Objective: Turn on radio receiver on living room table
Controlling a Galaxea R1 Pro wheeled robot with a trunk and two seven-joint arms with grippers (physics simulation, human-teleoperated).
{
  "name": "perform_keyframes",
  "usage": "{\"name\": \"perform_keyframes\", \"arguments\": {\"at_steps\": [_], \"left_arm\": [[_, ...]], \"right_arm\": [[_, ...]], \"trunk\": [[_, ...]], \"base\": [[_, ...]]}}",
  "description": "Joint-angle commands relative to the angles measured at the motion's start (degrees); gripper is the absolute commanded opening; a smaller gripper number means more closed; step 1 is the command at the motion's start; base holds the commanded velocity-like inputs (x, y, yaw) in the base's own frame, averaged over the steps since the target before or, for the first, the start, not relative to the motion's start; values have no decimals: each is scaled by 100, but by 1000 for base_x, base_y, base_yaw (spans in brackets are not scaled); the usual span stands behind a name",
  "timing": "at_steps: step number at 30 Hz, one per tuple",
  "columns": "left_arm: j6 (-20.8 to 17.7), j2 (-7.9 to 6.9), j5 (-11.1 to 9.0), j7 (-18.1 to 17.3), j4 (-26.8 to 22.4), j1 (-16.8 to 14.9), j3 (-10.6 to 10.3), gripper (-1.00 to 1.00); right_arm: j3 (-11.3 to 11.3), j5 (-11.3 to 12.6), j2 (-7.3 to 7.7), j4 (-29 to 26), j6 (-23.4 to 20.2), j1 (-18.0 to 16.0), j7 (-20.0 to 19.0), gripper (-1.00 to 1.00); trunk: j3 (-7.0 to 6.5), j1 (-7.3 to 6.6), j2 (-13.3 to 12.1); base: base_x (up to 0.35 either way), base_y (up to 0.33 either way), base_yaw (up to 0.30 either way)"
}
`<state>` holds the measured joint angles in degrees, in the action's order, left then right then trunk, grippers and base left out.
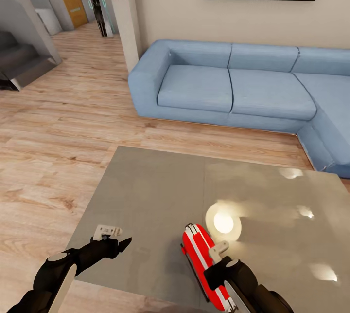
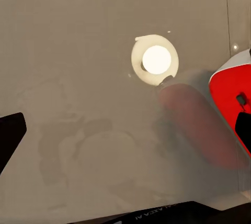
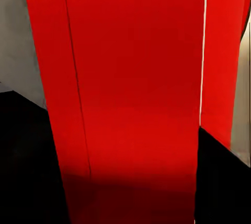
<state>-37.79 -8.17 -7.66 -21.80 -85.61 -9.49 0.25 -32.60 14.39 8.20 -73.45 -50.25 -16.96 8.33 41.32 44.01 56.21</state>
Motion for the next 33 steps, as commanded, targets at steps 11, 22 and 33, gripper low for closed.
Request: {"name": "perform_keyframes", "arguments": {"at_steps": [11,22,33], "left_arm": [[0,0,1,-2,0,0,2,100],[0,0,1,-8,0,0,0,100],[16,0,1,-9,0,0,2,100]], "right_arm": [[77,28,3,23,34,0,6,-100],[105,15,42,-379,207,0,68,-100],[89,34,164,-1622,224,0,214,-100]], "trunk": [[0,0,0],[0,0,0],[0,0,0]], "base": [[0,0,0],[0,0,0],[0,0,0]]}}
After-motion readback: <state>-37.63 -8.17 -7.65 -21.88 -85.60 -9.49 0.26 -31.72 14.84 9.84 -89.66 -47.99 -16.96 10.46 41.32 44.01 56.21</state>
